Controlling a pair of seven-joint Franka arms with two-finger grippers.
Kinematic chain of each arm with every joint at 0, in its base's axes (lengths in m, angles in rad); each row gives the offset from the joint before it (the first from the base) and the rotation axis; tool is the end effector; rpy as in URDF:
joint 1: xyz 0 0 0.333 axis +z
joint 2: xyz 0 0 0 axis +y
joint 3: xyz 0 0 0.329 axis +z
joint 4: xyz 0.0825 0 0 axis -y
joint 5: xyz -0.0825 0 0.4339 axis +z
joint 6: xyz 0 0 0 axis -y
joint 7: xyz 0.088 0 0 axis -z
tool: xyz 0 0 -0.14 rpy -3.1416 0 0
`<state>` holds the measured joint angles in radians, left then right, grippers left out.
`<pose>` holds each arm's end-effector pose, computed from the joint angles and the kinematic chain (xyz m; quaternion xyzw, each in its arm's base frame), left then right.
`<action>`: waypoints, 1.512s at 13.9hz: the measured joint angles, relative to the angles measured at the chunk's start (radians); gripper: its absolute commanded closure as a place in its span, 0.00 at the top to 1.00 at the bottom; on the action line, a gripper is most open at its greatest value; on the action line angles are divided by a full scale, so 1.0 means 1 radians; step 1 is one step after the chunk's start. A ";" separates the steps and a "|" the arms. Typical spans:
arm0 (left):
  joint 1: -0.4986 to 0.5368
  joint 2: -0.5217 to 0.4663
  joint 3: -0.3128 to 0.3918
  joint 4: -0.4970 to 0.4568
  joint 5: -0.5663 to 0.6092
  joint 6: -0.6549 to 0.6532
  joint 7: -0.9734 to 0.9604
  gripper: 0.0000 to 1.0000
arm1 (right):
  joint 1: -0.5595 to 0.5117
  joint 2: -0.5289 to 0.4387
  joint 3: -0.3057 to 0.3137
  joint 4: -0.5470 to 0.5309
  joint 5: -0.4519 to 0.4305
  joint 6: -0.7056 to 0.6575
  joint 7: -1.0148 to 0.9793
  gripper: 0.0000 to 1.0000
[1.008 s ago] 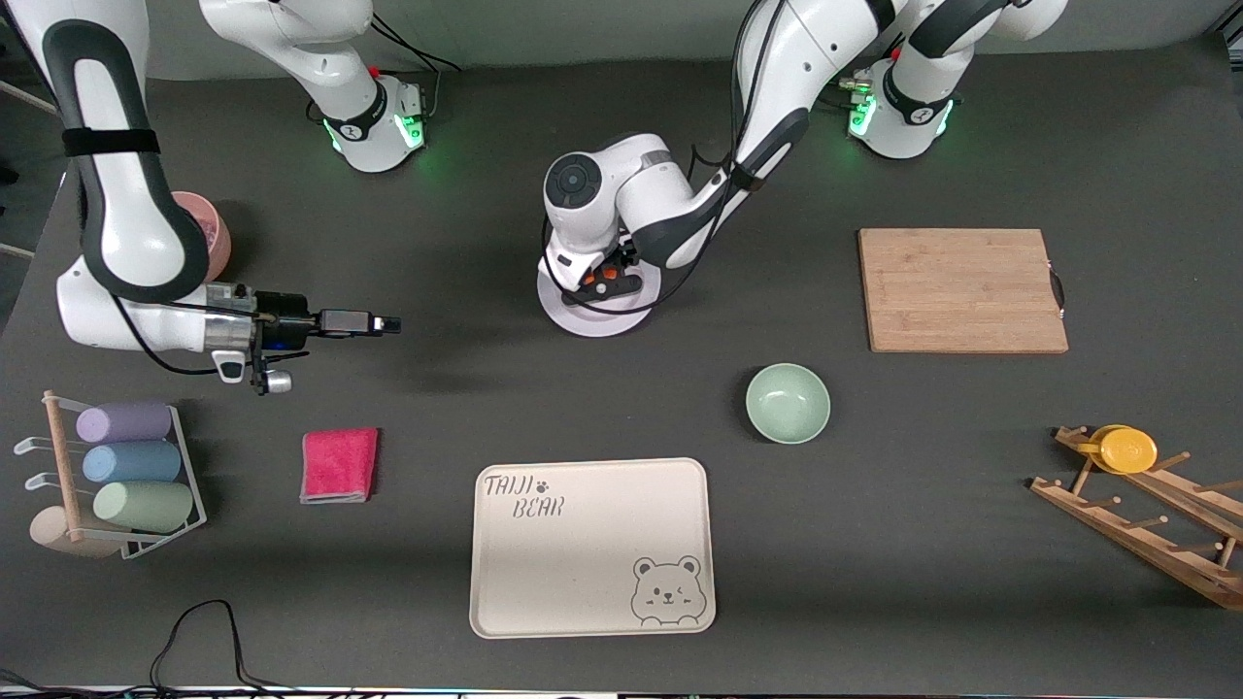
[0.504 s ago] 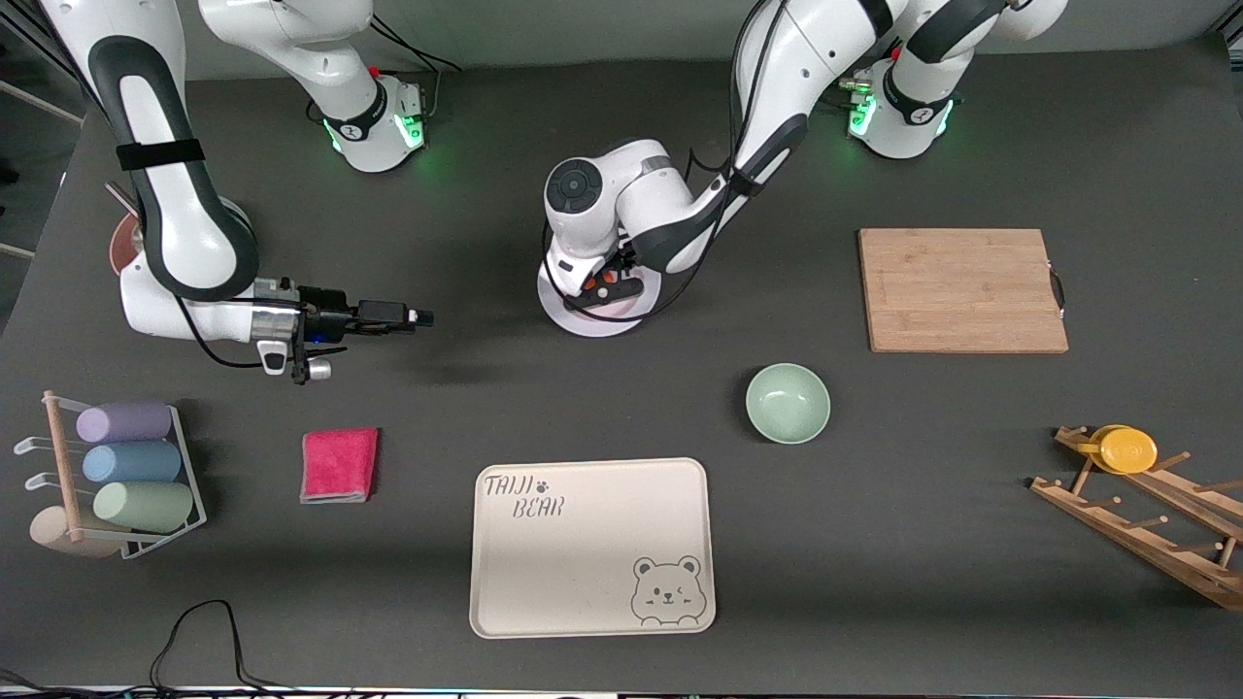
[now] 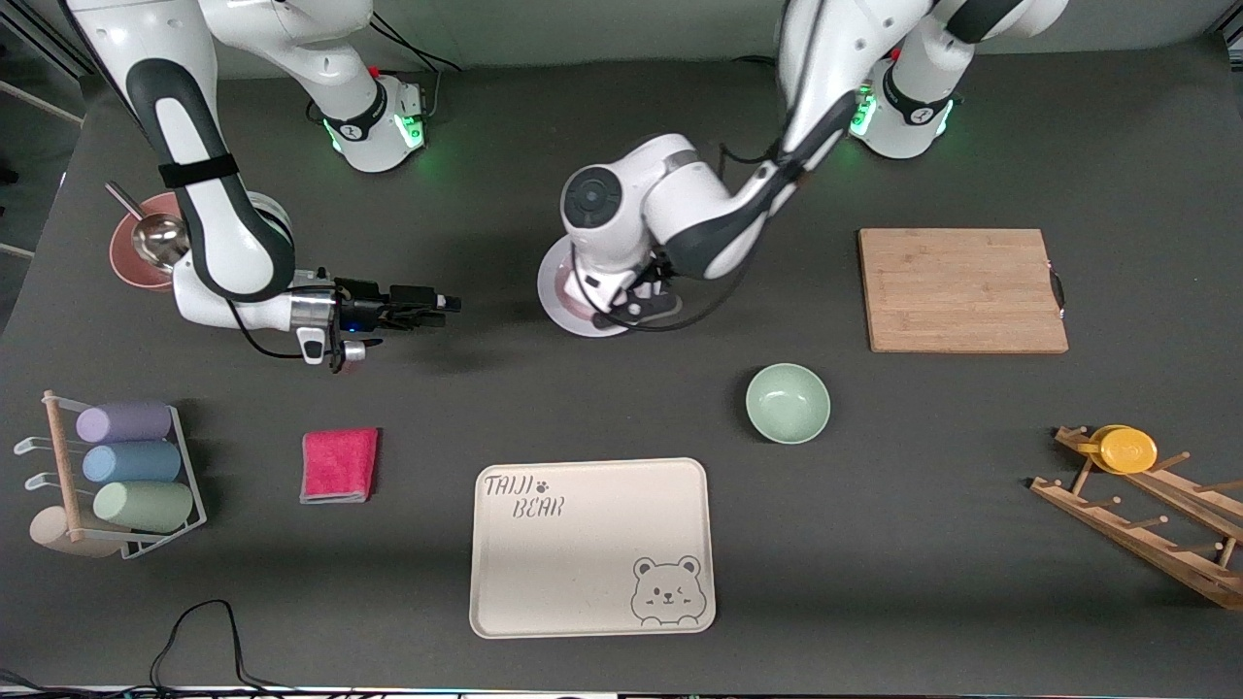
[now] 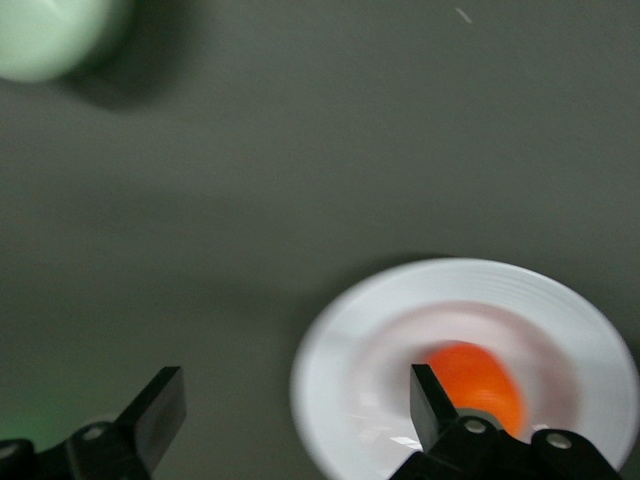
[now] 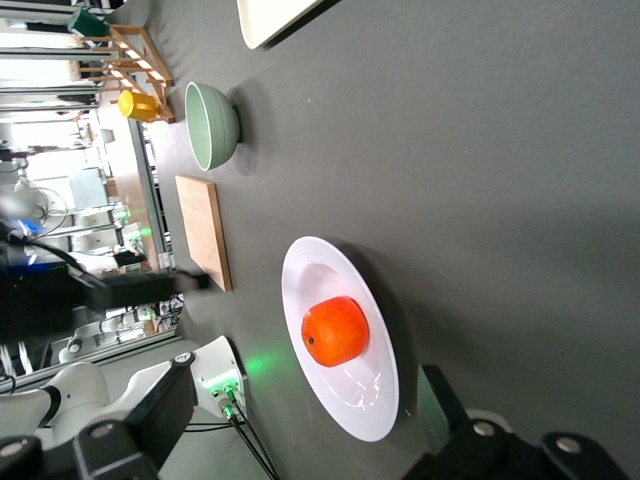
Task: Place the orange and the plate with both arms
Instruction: 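Lower the orange onto the plate and open the left gripper, then grasp the plate rim with the right gripper while the left gripper withdraws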
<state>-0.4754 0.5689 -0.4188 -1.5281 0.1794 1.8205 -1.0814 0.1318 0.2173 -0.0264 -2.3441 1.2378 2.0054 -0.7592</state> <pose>0.4868 -0.5211 0.2872 -0.9902 -0.0777 0.0863 0.0776 0.4981 0.1376 0.1862 -0.8715 0.0160 0.0705 0.4850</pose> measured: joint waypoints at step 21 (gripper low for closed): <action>0.525 -0.588 0.365 -0.092 -0.111 -0.347 0.998 1.00 | 0.307 0.182 0.003 -0.076 0.506 0.172 -0.418 1.00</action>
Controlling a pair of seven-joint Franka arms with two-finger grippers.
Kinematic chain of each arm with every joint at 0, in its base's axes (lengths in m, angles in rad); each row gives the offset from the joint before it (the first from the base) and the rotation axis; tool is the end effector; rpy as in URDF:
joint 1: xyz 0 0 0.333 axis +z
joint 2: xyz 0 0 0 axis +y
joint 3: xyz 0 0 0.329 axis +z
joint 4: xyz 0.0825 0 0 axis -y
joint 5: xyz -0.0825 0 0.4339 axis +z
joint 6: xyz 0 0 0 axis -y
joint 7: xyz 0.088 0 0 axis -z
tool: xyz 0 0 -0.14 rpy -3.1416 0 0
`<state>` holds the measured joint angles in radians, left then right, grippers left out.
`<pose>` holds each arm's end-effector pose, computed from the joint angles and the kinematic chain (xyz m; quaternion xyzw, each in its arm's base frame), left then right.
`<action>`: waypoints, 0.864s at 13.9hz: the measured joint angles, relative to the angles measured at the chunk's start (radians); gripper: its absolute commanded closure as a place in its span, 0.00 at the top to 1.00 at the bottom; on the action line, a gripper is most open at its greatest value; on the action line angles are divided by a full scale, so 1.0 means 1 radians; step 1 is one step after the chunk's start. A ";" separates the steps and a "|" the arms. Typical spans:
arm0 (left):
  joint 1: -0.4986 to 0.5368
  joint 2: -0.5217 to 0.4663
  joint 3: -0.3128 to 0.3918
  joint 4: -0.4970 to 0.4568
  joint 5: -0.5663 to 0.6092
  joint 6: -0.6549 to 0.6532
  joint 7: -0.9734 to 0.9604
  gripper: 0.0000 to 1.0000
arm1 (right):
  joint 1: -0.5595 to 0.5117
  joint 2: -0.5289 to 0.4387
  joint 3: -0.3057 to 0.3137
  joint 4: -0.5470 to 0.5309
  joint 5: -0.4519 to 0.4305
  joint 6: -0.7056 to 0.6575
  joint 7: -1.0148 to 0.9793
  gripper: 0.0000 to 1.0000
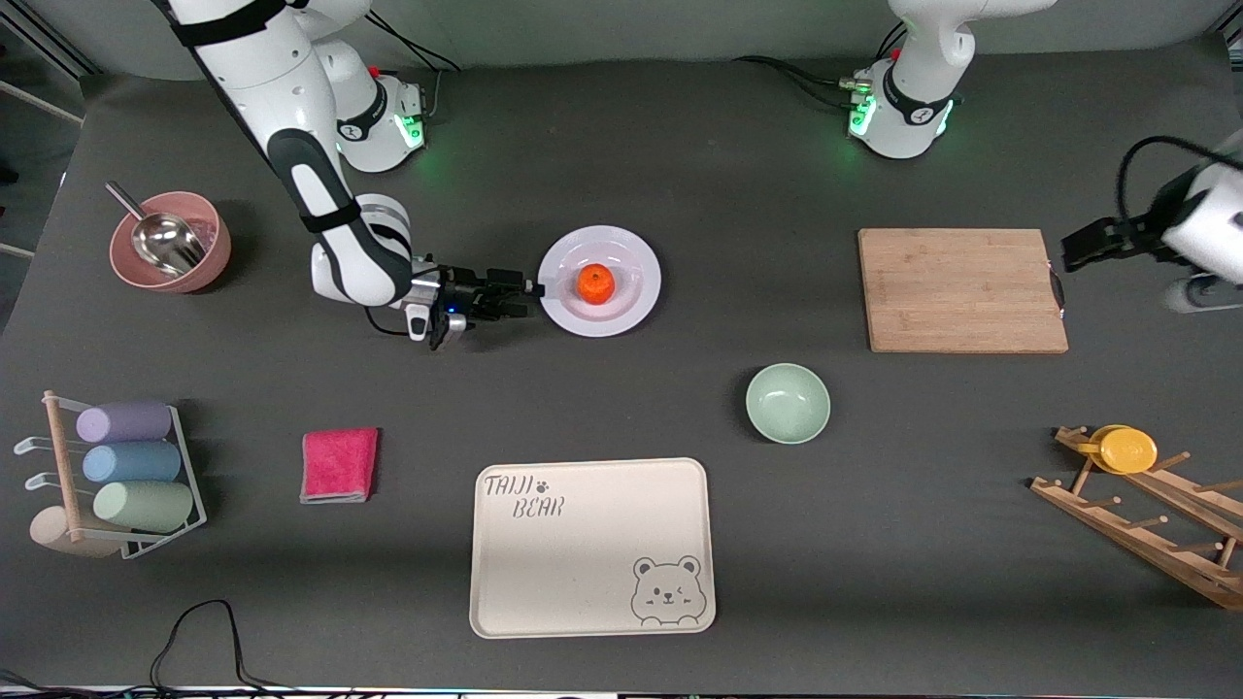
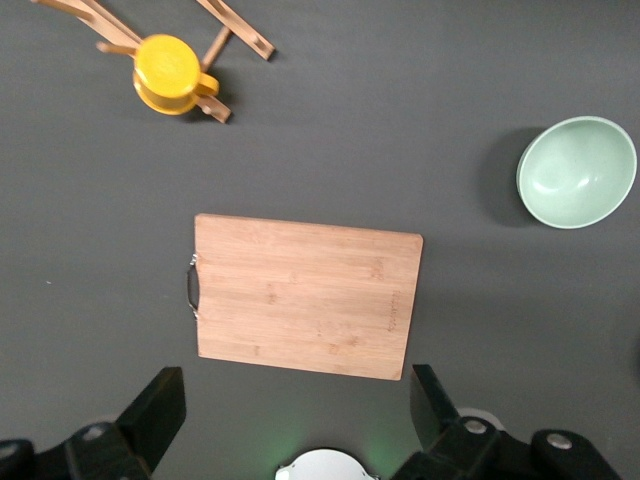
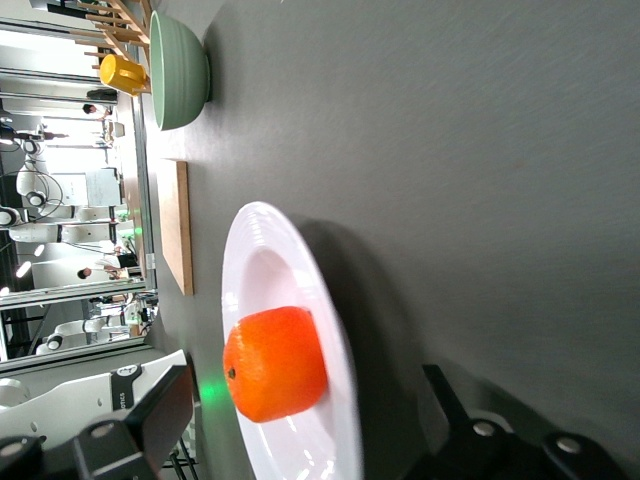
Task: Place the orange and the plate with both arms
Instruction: 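Grasp the plate rim with the right gripper while the left gripper withdraws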
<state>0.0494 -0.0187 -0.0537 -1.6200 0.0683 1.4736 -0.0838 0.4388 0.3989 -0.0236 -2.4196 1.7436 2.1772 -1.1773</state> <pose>0.5821 0.0073 0.5830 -0.9965 -0.0408 0.0622 0.0374 0.4127 0.2502 0.0777 -0.8668 -0.0099 0.0163 0.4983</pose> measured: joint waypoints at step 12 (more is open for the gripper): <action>-0.087 0.030 0.006 0.004 0.025 -0.059 0.006 1.00 | 0.070 0.020 0.000 -0.003 0.110 0.026 -0.078 0.67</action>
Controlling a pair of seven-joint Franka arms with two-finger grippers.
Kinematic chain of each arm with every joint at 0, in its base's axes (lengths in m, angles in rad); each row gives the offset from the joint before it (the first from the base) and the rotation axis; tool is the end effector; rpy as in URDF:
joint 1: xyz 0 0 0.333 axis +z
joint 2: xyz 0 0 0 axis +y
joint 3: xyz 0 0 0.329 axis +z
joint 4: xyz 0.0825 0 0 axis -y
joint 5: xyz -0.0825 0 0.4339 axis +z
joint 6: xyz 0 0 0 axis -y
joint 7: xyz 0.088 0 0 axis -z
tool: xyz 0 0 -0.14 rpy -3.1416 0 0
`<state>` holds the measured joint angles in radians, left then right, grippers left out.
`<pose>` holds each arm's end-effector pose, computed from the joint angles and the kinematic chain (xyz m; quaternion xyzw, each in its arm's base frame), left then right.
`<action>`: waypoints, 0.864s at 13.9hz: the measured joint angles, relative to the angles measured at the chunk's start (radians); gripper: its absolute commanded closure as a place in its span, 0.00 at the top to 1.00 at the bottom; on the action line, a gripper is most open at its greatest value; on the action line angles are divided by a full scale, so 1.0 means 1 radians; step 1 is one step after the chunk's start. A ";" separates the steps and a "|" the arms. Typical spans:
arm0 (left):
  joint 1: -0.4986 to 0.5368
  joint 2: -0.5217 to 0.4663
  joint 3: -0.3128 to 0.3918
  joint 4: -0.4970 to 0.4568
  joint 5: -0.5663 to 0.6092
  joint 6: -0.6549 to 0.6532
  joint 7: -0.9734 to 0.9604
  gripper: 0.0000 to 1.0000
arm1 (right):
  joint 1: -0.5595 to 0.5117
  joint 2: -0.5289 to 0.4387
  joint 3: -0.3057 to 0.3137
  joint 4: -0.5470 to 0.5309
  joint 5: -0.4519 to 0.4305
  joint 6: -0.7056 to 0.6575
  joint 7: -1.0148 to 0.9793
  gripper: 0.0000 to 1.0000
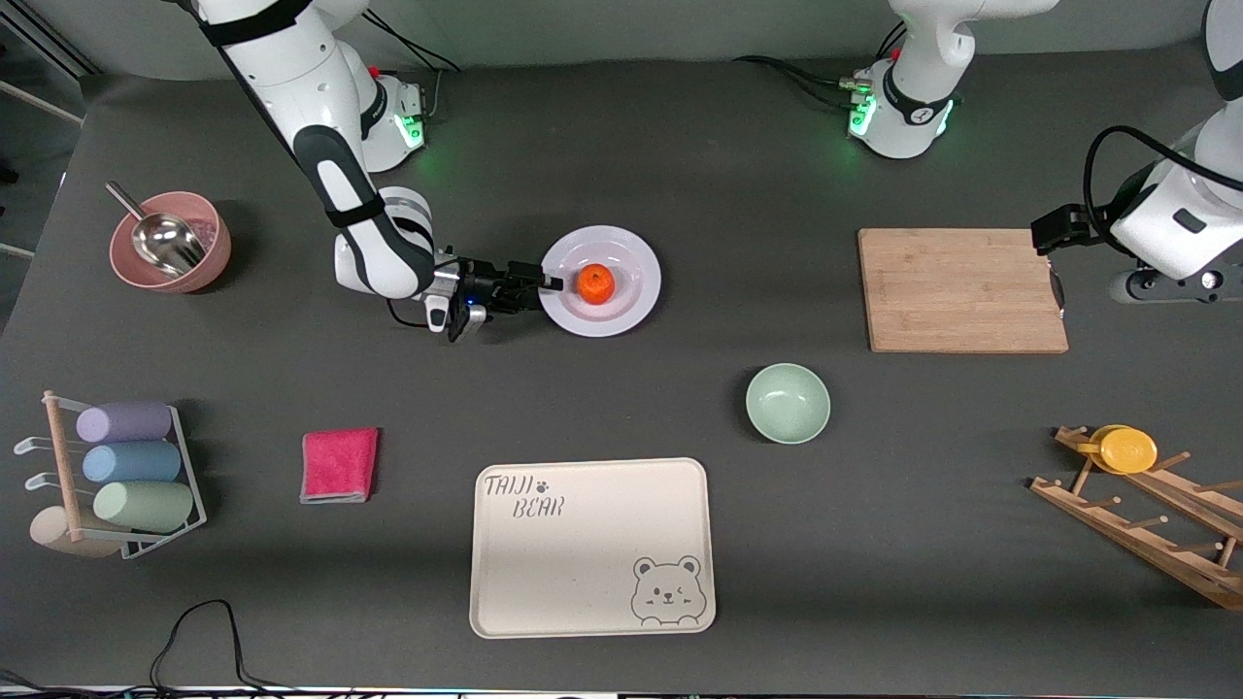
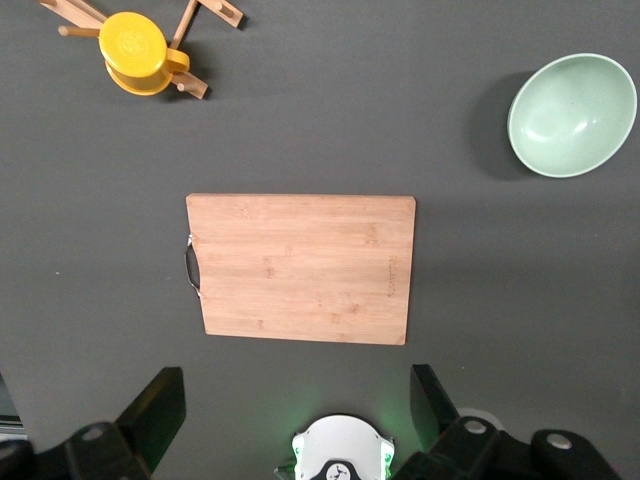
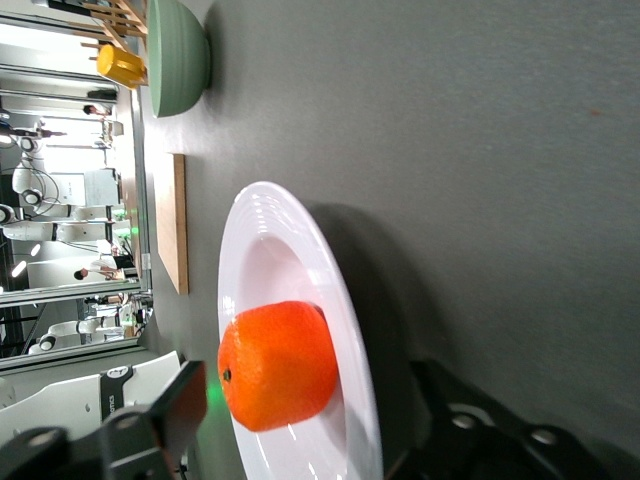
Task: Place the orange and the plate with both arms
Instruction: 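Grasp the plate rim with the right gripper while the left gripper withdraws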
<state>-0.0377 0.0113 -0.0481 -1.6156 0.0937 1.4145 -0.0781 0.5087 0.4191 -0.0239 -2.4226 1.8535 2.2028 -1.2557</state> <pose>0.5797 -0.0355 0.5643 -0.9933 0.0015 0.1017 0.0550 0.3962 0.2731 0.0675 -0.8674 -0.0181 -0.0012 0.4973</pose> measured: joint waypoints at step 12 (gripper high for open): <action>0.101 0.018 -0.063 -0.014 0.001 0.011 0.001 1.00 | 0.023 0.014 -0.003 0.002 0.037 0.007 -0.039 0.00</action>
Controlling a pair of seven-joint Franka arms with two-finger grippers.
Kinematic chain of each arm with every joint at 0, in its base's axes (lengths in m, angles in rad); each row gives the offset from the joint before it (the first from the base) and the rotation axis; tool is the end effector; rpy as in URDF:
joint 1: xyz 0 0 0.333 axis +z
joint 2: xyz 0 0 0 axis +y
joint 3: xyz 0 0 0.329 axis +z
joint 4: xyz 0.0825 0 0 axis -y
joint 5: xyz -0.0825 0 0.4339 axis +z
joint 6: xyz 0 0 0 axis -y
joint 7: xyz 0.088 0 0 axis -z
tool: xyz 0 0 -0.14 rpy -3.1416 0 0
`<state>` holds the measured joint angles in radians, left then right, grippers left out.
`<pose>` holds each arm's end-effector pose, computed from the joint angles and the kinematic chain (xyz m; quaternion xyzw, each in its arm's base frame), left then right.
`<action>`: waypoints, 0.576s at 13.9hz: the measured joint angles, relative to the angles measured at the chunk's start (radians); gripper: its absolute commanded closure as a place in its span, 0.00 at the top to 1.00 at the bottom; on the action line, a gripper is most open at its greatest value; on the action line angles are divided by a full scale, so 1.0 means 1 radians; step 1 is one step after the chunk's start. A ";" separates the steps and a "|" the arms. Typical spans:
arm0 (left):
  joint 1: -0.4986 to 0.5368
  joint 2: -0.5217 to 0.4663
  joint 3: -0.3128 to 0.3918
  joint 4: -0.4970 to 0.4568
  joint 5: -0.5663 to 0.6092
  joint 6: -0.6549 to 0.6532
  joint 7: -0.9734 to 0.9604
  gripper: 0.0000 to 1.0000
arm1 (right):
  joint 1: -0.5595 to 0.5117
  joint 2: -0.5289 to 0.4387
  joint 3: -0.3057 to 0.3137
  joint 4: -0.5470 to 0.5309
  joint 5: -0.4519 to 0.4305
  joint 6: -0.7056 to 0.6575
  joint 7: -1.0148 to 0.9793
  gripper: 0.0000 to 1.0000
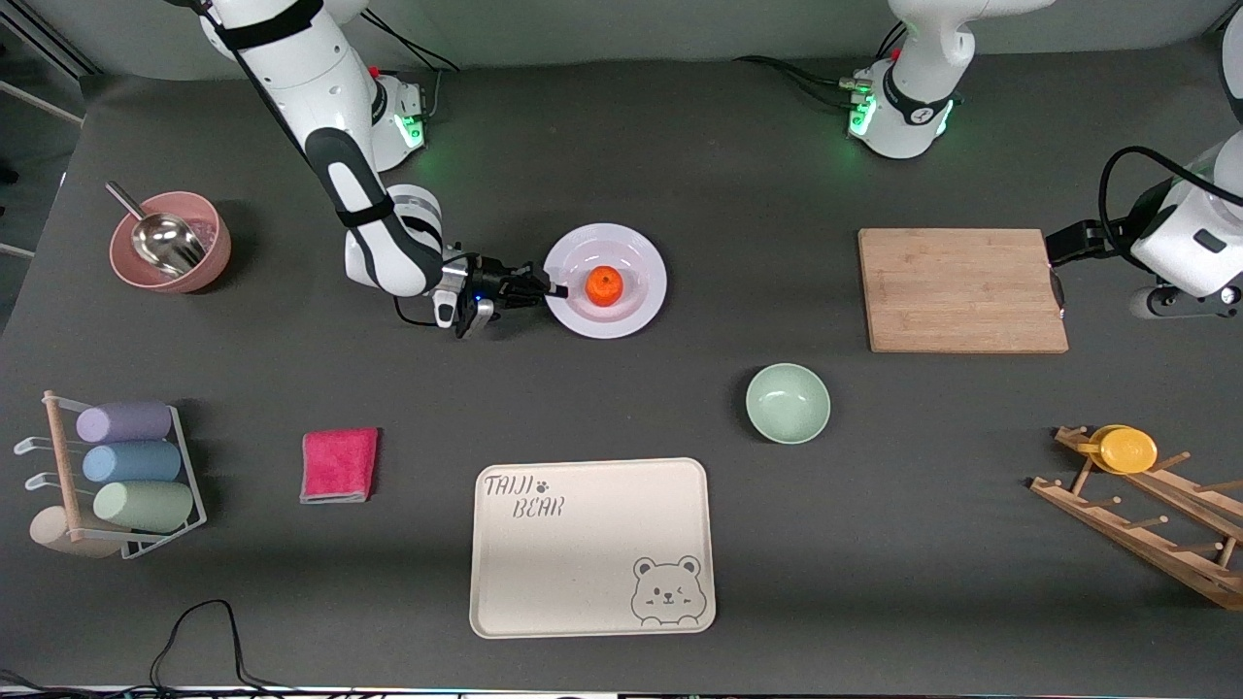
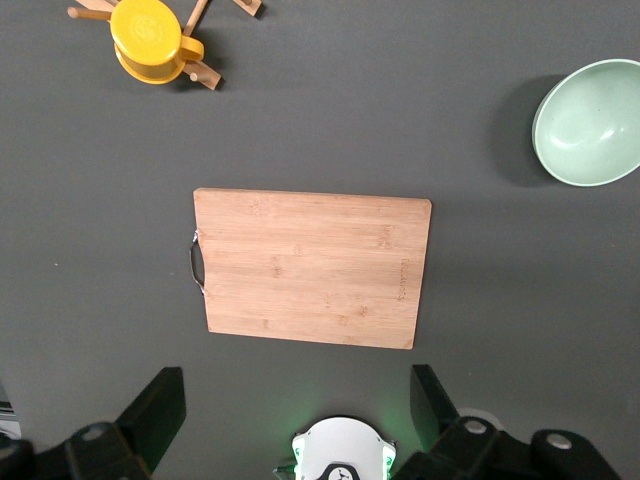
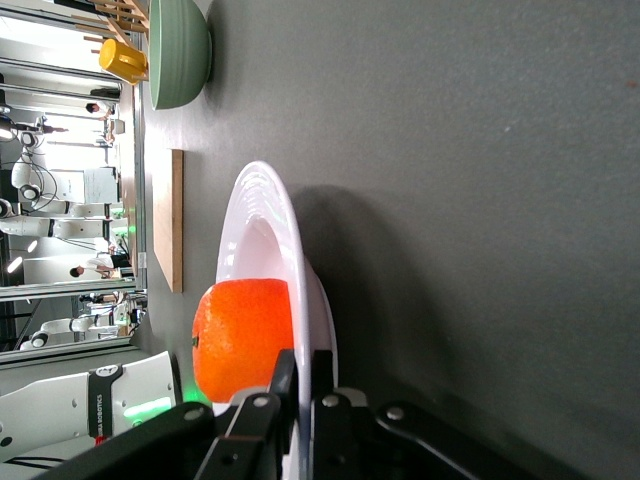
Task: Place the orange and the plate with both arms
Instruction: 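Grasp the plate rim with the right gripper while the left gripper withdraws, then slide the plate with the right gripper onto the cream bear tray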
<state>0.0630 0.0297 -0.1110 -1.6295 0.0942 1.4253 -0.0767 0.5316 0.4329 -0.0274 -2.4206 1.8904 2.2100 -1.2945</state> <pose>0.5849 -0.0131 0.5474 -0.9920 -0.0154 0.1134 0.0526 0.3911 0.2785 0.0614 -0.8683 -0.0241 -0.0095 0.4954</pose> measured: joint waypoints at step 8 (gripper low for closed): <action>0.000 0.005 -0.001 0.000 0.000 0.000 0.001 1.00 | -0.003 -0.078 -0.023 0.077 0.011 0.008 0.135 0.00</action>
<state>0.0630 0.0351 -0.1123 -1.6294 0.0945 1.4254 -0.0757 0.5288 0.3549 -0.0509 -2.3431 1.9010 2.2179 -1.1594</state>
